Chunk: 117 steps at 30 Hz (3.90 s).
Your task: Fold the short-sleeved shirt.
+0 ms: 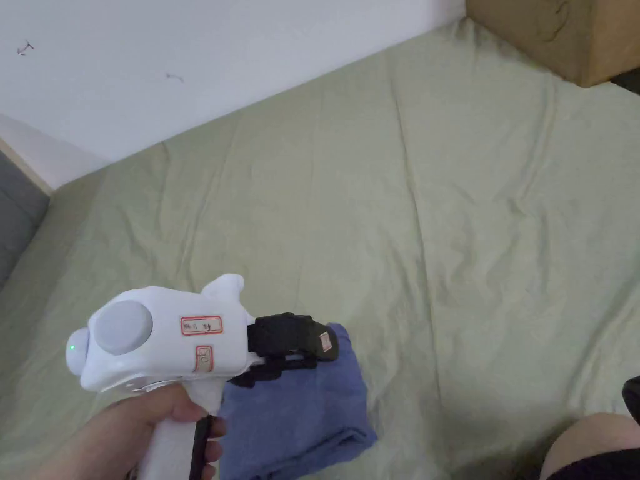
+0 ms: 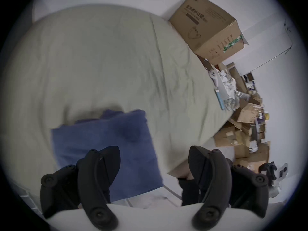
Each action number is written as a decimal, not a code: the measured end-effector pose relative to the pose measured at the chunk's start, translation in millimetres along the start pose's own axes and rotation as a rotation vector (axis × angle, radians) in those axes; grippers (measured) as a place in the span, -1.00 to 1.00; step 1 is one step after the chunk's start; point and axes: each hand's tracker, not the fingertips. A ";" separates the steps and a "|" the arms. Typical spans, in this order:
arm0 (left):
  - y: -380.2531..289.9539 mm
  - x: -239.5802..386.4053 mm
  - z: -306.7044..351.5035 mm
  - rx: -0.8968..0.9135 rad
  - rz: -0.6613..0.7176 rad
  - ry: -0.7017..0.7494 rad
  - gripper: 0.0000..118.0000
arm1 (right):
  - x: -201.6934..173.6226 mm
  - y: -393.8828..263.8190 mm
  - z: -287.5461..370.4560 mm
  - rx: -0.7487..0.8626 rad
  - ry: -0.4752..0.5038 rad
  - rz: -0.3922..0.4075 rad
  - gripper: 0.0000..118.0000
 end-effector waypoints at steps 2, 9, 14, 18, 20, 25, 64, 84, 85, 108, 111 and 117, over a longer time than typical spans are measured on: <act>-3.9 0.9 4.7 0.020 0.003 0.124 0.29 | 0.3 -0.4 -1.0 0.003 0.014 -0.001 -0.98; -21.9 -6.3 -85.5 -0.077 0.004 0.137 -0.84 | -1.5 0.6 0.2 -0.003 0.007 0.053 -0.98; -36.4 15.0 -126.4 -0.090 0.048 0.138 -0.87 | -0.2 3.6 7.6 -0.008 0.001 0.042 -0.98; -25.0 20.0 -88.2 -0.031 0.005 0.018 -0.88 | -9.0 10.2 -5.7 -0.029 0.011 0.047 -0.98; -20.6 15.0 -41.8 0.095 0.010 -0.085 -0.90 | -18.0 16.9 -22.7 -0.050 0.061 0.042 -0.98; -42.1 -17.6 58.1 0.284 0.006 -0.092 -0.93 | -52.3 35.8 -119.0 -0.103 0.255 0.053 -0.98; -52.5 -202.7 -85.9 0.055 0.335 -0.505 -0.58 | -58.6 -13.5 -336.0 -0.378 0.376 -0.123 -0.99; -15.8 -431.1 106.0 -0.124 0.133 0.747 -0.60 | -93.7 69.9 -225.9 -0.150 0.415 -0.043 -0.99; -18.4 -438.4 105.4 -0.136 0.113 0.820 -0.60 | -93.3 72.6 -225.0 -0.147 0.409 -0.042 -0.98; -120.3 -90.9 205.8 0.934 -0.021 0.471 -0.48 | -90.0 86.6 -118.5 0.103 -0.035 0.283 -0.98; -139.5 -21.1 195.3 1.030 -0.135 0.450 -0.95 | -82.1 81.6 -96.1 0.172 -0.075 0.237 -0.98; -172.0 64.7 153.6 1.147 -0.250 0.519 -1.00 | -68.8 60.0 -67.9 0.307 -0.208 0.219 -0.98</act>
